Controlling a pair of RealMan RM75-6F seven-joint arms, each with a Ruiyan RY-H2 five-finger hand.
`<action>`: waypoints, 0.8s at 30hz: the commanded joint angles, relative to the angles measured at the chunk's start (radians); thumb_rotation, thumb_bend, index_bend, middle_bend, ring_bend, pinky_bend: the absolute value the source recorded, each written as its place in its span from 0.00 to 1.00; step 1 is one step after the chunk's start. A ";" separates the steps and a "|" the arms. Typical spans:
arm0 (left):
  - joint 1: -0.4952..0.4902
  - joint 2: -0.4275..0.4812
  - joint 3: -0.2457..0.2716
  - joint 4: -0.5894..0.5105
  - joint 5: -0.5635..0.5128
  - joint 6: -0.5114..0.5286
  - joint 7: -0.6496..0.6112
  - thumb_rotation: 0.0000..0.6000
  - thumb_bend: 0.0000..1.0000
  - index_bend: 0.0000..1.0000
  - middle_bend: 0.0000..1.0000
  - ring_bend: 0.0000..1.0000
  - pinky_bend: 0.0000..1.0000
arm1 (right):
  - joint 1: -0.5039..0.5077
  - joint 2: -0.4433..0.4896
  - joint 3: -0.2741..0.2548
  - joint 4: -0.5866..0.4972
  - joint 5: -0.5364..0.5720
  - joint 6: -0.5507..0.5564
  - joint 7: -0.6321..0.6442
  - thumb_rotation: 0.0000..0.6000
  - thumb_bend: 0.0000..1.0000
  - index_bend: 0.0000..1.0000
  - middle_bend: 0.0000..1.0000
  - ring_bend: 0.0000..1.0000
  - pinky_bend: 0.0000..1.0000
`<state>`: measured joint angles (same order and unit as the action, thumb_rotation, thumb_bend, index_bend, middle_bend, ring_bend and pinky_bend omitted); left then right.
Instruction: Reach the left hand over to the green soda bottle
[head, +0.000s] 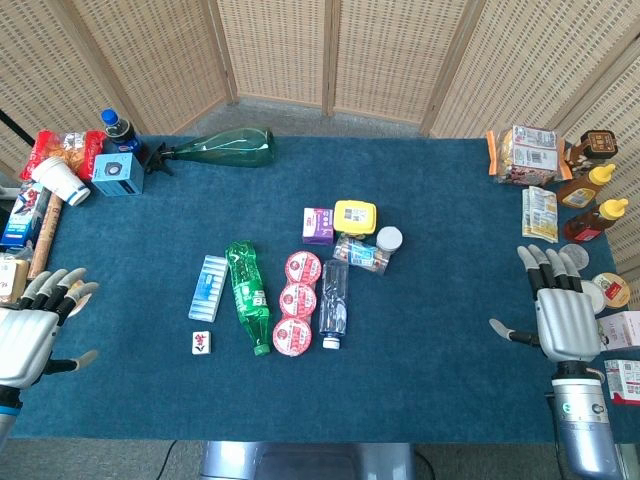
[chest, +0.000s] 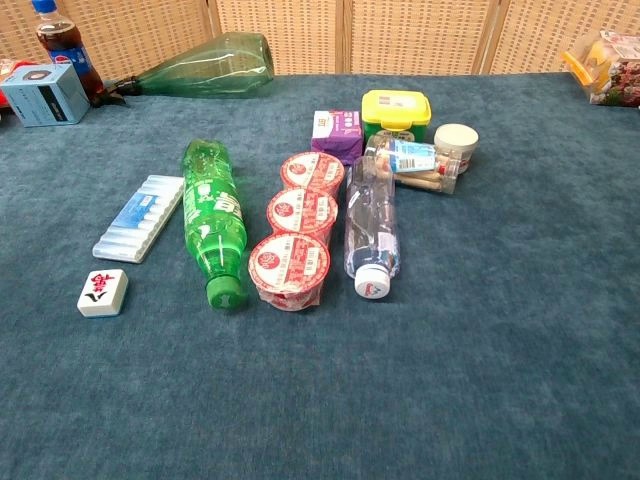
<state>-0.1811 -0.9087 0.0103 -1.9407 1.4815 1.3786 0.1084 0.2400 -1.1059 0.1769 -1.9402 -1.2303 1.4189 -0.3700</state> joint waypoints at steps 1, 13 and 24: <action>0.000 0.000 0.000 0.003 0.005 -0.004 -0.007 1.00 0.05 0.19 0.00 0.00 0.00 | 0.001 0.001 0.002 0.000 0.005 -0.005 0.011 0.82 0.00 0.00 0.00 0.00 0.00; -0.102 0.025 -0.002 0.045 0.120 -0.139 -0.066 1.00 0.05 0.15 0.00 0.00 0.00 | -0.019 0.025 -0.014 -0.017 -0.010 0.000 0.052 0.83 0.00 0.00 0.00 0.00 0.00; -0.308 -0.100 -0.054 0.188 0.164 -0.360 -0.144 1.00 0.05 0.15 0.02 0.00 0.00 | -0.044 0.055 -0.013 -0.047 -0.001 0.033 0.040 0.83 0.00 0.00 0.00 0.00 0.00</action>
<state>-0.4586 -0.9810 -0.0292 -1.7791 1.6412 1.0490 -0.0251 0.1981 -1.0532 0.1625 -1.9848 -1.2326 1.4501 -0.3285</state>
